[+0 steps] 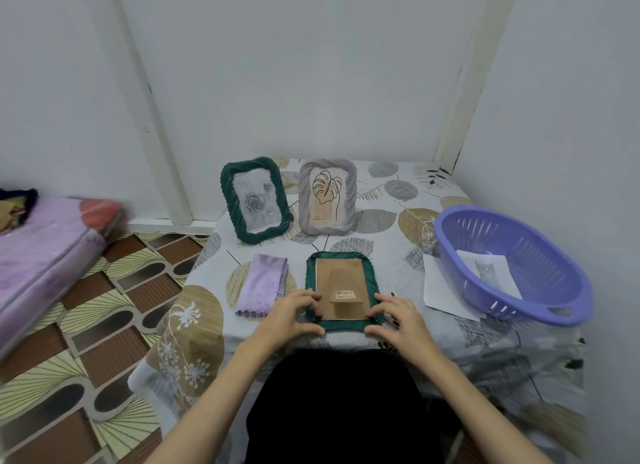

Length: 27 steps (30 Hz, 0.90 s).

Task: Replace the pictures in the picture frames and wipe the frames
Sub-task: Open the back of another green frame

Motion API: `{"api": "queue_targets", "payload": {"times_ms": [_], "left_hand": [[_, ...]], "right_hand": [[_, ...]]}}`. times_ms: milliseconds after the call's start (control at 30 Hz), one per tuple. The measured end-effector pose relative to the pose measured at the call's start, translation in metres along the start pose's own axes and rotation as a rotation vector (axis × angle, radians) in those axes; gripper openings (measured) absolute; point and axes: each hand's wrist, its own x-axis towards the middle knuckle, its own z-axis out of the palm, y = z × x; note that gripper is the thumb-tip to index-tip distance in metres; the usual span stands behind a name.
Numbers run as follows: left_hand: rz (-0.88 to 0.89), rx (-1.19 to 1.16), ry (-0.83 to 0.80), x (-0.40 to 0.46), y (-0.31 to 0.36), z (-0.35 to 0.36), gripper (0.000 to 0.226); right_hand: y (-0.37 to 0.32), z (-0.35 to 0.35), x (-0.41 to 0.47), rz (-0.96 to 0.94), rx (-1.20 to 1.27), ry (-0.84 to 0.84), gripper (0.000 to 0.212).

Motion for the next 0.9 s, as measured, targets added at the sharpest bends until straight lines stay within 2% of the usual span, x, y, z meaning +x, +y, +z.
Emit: {"api": "queue_targets", "payload": {"times_ms": [100,167,300,433,533,700,800,900], "left_hand": [[0.002,-0.022,-0.016,-0.001,0.001,0.000,0.023],[0.009,-0.031,-0.024,-0.001,0.001,0.000,0.027],[0.013,-0.029,-0.023,-0.002,0.002,-0.001,0.031],[0.014,-0.030,-0.026,-0.003,0.003,-0.002,0.030],[0.018,-0.016,-0.030,-0.003,0.003,-0.002,0.030],[0.019,0.012,-0.068,-0.002,0.003,-0.003,0.023],[-0.009,-0.021,-0.122,0.001,0.005,-0.011,0.014],[-0.085,-0.139,0.043,0.012,0.013,-0.016,0.023]], "right_hand": [[0.000,0.001,-0.001,-0.008,0.011,-0.006,0.030],[0.001,0.002,-0.001,-0.017,0.029,-0.007,0.037],[-0.001,0.001,-0.001,-0.011,0.034,-0.016,0.023],[-0.001,0.002,-0.001,-0.021,0.028,0.015,0.020],[0.000,0.003,-0.002,-0.027,0.023,0.004,0.034],[-0.001,0.001,-0.002,-0.019,0.002,-0.035,0.011],[-0.004,-0.002,0.002,0.025,0.020,-0.003,0.015],[-0.021,-0.009,0.017,0.150,0.120,0.119,0.024]]}}
